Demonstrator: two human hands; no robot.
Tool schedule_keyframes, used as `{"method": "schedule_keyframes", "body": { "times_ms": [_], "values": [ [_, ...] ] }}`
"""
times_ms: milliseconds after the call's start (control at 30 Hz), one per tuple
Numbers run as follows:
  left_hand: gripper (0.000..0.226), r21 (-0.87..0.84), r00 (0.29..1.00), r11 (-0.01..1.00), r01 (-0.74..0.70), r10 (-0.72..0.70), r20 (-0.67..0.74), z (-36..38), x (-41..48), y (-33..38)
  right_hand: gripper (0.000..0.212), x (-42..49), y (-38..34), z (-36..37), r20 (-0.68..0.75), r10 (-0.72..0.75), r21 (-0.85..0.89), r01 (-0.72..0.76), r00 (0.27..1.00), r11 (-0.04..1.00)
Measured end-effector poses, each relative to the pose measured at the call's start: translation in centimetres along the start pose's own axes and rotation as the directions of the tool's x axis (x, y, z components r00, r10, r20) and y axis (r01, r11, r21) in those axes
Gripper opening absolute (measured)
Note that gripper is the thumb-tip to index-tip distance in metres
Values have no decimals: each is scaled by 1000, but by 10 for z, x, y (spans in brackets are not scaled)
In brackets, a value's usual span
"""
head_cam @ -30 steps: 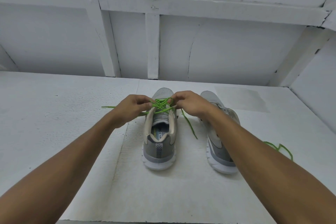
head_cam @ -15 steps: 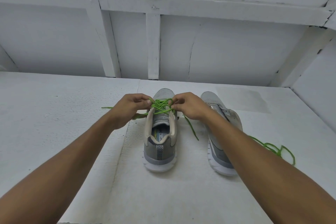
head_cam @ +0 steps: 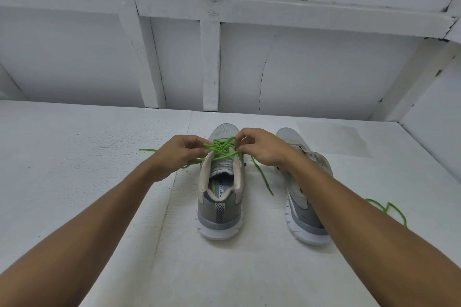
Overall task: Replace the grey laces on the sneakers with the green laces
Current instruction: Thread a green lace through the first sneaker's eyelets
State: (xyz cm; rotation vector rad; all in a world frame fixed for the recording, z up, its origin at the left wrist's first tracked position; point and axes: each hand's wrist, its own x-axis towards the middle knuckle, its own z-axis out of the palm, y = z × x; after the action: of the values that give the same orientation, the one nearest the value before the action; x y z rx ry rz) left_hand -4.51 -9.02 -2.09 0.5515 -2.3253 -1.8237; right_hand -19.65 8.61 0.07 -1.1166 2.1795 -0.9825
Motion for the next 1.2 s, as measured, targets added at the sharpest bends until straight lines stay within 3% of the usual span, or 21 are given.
{"method": "schedule_keyframes", "body": {
  "times_ms": [167, 300, 533, 700, 1000, 1200],
  "values": [
    [10, 9, 995, 999, -38, 39, -89, 8, 0, 3, 5, 0, -2, 4, -41, -19, -23, 18, 999, 1000],
    [10, -120, 1000, 993, 9, -8, 11, 2, -2, 3, 7, 0, -4, 7, -41, -20, -57, 18, 999, 998],
    [13, 56, 1000, 998, 3, -5, 26, 0, -1, 7, 8, 0, -2, 6, -43, -2, -31, 0, 999, 1000],
    [11, 74, 999, 997, -29, 31, -35, 7, 3, 8, 8, -2, -2, 7, -45, 18, -30, -20, 999, 999],
    [11, -118, 1000, 993, 23, -23, 3, 6, -9, 16, 12, -6, -11, 8, -18, 30, -59, -31, 999, 998],
    [11, -56, 999, 998, 30, -29, 13, 7, -10, 22, 16, -3, -4, 7, -9, 87, 107, -86, 996, 991]
  ]
}}
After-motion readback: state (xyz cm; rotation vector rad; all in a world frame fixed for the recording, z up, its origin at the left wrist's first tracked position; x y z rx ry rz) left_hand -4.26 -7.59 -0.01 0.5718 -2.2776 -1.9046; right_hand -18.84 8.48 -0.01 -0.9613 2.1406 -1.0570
